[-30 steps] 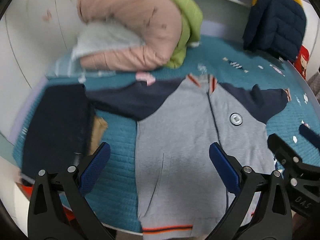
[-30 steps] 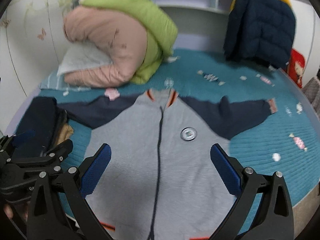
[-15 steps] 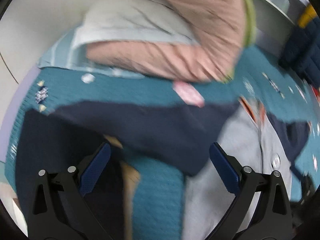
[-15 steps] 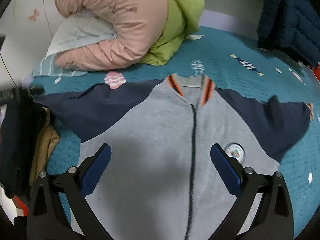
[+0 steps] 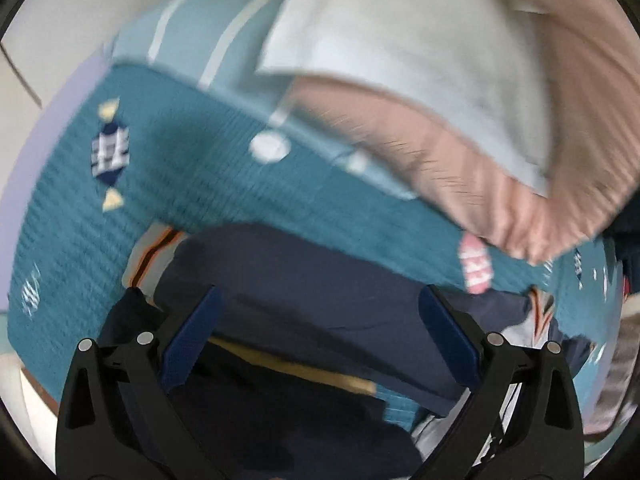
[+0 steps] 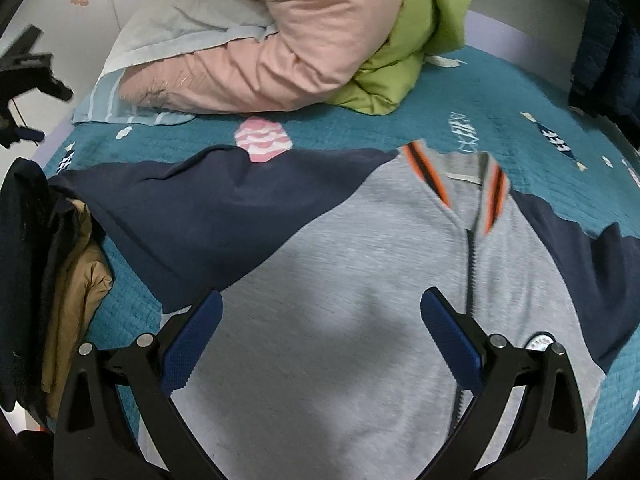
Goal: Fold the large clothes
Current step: 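Grasp the striped cuff of one navy sleeve with the left gripper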
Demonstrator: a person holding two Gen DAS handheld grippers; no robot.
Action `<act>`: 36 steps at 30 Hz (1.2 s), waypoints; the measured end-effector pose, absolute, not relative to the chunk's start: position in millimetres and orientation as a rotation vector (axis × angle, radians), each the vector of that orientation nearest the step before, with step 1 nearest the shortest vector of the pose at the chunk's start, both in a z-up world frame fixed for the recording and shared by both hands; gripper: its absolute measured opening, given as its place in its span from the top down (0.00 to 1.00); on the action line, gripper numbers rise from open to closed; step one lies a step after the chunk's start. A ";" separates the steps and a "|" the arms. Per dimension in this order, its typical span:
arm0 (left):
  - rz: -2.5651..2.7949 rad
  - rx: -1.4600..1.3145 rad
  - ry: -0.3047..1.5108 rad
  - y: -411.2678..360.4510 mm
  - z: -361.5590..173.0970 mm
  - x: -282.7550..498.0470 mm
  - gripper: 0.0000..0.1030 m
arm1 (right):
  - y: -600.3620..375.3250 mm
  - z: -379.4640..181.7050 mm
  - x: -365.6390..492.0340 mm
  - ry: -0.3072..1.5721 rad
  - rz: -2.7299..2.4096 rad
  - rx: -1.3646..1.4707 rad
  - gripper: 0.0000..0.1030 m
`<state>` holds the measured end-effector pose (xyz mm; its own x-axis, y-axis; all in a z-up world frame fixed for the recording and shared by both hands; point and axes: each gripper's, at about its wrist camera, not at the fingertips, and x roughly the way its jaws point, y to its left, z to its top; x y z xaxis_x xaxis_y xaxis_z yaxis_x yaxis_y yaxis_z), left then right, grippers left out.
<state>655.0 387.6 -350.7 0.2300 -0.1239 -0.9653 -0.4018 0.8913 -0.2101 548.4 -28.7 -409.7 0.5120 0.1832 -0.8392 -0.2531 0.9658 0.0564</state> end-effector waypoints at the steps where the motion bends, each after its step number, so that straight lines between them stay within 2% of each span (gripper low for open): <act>1: 0.203 -0.491 1.374 395.7 -359.9 654.4 0.04 | -27.1 -411.1 549.9 1.001 0.263 -0.078 0.07; 4: 0.266 -0.553 1.508 425.1 -396.0 665.7 0.04 | -25.1 -417.5 554.8 1.012 0.269 -0.069 0.07; 14: 0.427 -0.442 1.580 462.5 -436.4 682.1 0.04 | -12.2 -434.1 571.1 1.035 0.284 -0.078 0.07; 19: 0.376 -0.386 1.743 452.7 -478.8 682.1 0.04 | -6.3 -434.2 578.1 1.018 0.293 -0.081 0.07; 25: 0.410 -0.255 1.745 438.1 -492.9 686.6 0.05 | -1.3 -439.2 579.4 1.026 0.301 -0.081 0.07; 27: 0.388 -0.235 1.733 431.1 -487.8 691.2 0.09 | -0.9 -440.5 578.7 1.025 0.297 -0.089 0.07; 30: 0.357 -0.183 1.715 410.9 -476.1 703.7 0.22 | -0.9 -441.1 578.4 1.029 0.292 -0.084 0.07; 31: 0.354 -0.169 1.700 407.6 -470.8 708.7 0.34 | -0.7 -440.4 577.8 1.026 0.292 -0.086 0.07; 32: 0.348 -0.164 1.683 405.7 -464.6 709.6 0.51 | 0.0 -439.7 576.9 1.023 0.292 -0.091 0.07; 33: 0.325 -0.172 1.658 404.1 -456.8 710.7 0.57 | 0.1 -439.5 576.2 1.022 0.292 -0.093 0.07; 34: 0.300 -0.180 1.644 402.3 -451.6 709.9 0.68 | 0.5 -439.1 575.8 1.021 0.290 -0.096 0.07; 36: 0.273 -0.166 1.620 395.3 -444.1 708.9 0.71 | 0.6 -438.9 575.9 1.021 0.287 -0.092 0.07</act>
<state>708.9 395.3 -444.1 -0.0691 0.0583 -0.9959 -0.2709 0.9597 0.0750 575.9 0.7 -438.9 0.4886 0.1935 -0.8508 -0.2787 0.9586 0.0580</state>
